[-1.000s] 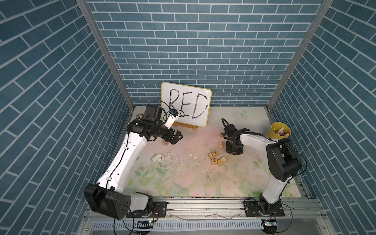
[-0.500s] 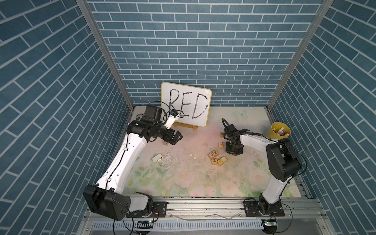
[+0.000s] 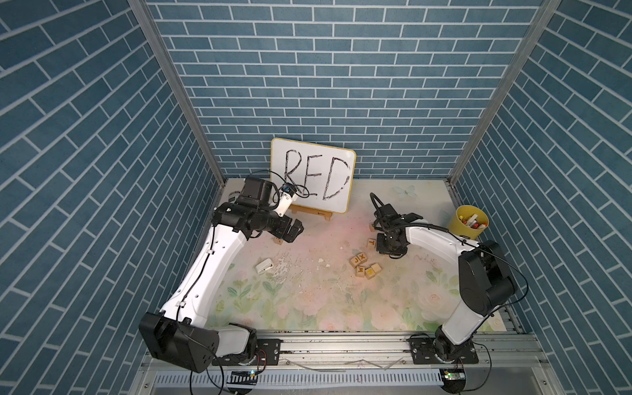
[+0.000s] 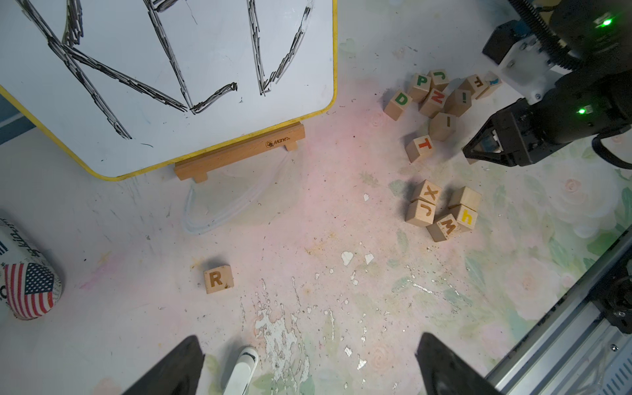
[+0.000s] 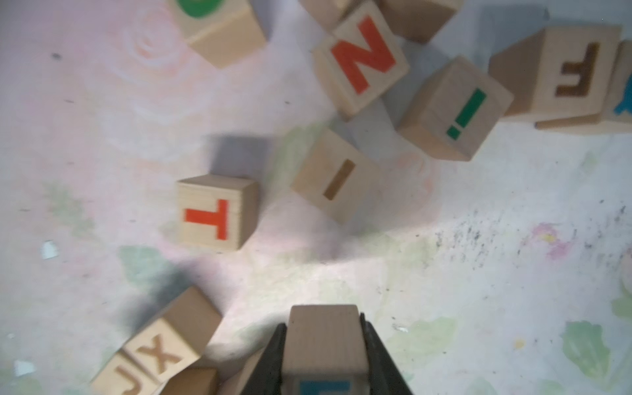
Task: Assemble the uppercase word "red" with letter blocks
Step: Pick up the letter block from the center of the board, then place the letter block at the center of the board.
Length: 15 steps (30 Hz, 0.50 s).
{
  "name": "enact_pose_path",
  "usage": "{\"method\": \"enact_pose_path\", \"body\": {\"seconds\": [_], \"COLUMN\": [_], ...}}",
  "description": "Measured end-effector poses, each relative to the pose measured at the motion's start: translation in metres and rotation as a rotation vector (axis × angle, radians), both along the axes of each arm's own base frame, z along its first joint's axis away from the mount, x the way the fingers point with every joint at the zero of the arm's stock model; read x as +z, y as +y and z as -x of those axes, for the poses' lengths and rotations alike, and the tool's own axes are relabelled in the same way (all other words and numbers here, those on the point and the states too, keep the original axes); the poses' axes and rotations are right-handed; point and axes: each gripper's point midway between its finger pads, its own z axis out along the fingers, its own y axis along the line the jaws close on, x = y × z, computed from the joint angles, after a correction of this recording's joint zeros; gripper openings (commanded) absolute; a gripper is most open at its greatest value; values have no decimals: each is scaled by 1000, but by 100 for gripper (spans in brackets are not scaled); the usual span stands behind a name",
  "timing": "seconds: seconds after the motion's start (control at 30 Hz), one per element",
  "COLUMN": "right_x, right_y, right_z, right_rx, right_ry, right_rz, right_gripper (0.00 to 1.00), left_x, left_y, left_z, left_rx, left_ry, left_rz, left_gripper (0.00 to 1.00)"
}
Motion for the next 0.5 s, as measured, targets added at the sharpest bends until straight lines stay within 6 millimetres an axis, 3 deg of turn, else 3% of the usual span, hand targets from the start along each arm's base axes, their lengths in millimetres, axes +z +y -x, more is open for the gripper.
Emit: {"method": "enact_pose_path", "body": {"seconds": [0.3, 0.5], "right_x": [48, 34], "right_y": [72, 120], "right_z": [-12, -18], "right_rx": [130, 202], "right_ry": [-103, -74], "right_rz": [-98, -115], "right_gripper": [22, 22], "left_x": [10, 25], "left_y": [12, 15], "left_z": [1, 7], "left_rx": [48, 56], "left_ry": [-46, -94], "left_rz": [-36, -23], "left_gripper": [99, 99]}}
